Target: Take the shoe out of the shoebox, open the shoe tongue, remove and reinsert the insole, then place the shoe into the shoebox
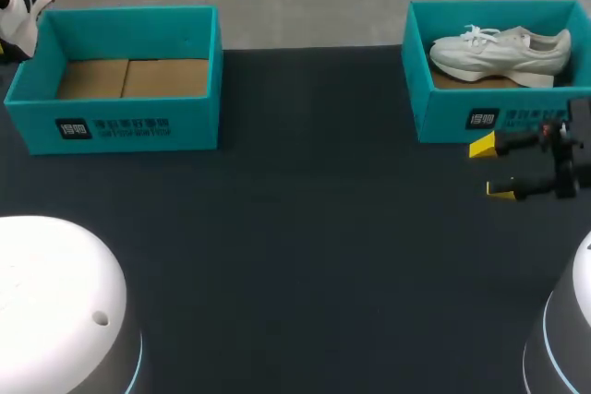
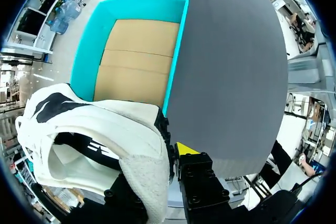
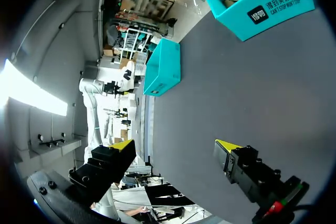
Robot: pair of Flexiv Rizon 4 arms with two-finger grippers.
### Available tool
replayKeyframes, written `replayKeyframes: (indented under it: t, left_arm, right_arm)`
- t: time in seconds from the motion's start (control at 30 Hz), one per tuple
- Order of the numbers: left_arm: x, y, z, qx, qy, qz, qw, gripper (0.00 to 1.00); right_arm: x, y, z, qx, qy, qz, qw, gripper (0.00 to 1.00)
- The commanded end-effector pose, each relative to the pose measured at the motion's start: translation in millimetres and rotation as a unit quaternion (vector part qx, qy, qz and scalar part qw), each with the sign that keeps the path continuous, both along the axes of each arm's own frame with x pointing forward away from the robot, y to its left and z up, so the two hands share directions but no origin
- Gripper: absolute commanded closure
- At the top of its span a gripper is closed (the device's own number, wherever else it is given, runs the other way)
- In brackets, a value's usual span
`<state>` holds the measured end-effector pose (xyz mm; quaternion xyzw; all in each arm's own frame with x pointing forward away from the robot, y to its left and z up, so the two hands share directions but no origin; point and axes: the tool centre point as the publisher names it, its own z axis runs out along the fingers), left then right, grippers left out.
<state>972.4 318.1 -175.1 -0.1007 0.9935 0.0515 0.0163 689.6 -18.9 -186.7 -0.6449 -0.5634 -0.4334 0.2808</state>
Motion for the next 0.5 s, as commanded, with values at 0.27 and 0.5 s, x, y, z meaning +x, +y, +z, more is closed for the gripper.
replayKeyframes:
  t: [0.27, 0.5]
  left_arm:
    - [2.8, 1.3, -2.5, 0.039, 0.065, -0.197, 0.977, 1.0]
    - [2.8, 1.3, -2.5, 0.039, 0.065, -0.197, 0.977, 1.0]
  right_arm:
    - [-1.2, 0.6, 0.1, -0.001, 0.0, -0.002, 1.0, 0.0]
    - [-1.2, 0.6, 0.1, -0.001, 0.0, -0.002, 1.0, 0.0]
